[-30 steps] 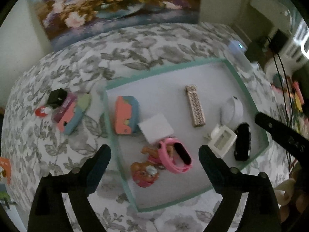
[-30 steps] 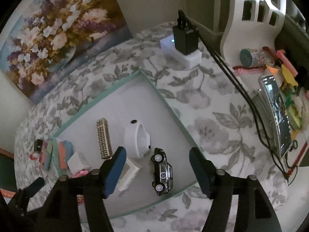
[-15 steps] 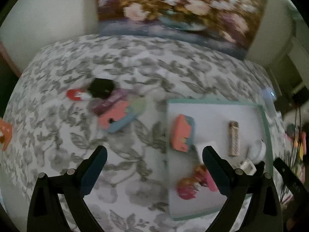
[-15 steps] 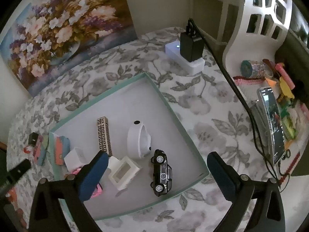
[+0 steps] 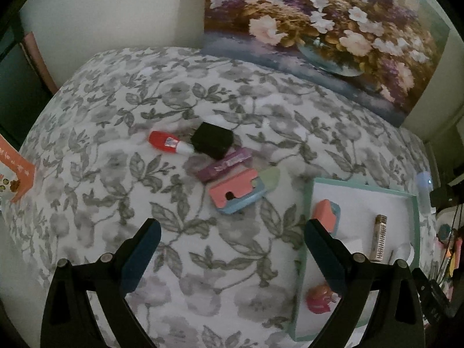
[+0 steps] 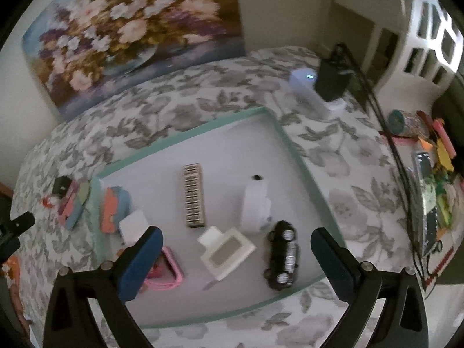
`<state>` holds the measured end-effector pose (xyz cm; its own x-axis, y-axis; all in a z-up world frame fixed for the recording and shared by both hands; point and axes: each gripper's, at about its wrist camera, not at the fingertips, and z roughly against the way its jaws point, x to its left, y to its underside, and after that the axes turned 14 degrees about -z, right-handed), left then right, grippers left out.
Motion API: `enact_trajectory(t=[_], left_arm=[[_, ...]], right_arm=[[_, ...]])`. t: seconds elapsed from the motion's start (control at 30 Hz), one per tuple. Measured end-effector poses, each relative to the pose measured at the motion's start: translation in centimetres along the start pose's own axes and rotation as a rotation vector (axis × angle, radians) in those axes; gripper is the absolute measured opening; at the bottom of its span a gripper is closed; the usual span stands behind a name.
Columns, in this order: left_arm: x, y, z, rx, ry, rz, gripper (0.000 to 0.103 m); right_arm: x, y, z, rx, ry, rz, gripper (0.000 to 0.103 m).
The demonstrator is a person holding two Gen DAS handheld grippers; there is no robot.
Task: Organize rigid objects
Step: 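Withdraw both open tools from the tray back over the pile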
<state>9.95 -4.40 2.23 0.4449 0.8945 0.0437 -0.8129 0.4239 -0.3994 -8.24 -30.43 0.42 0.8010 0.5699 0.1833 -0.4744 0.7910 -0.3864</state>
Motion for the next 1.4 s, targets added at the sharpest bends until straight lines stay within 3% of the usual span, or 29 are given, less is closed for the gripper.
enact_trajectory(t=[1.03,1.4], left_arm=[[12.5,0.5,-2.1,0.048,-0.053,0.178,0.099],[16.2,-1.1,-5.5,0.087,-0.077,0.224,0.099]], right_arm=[[18.3,5.7,-2.3,0.074,-0.219,0.25,0.103],[23.2,5.9,-6.5,0.14,-0.275,0.296,0.103]])
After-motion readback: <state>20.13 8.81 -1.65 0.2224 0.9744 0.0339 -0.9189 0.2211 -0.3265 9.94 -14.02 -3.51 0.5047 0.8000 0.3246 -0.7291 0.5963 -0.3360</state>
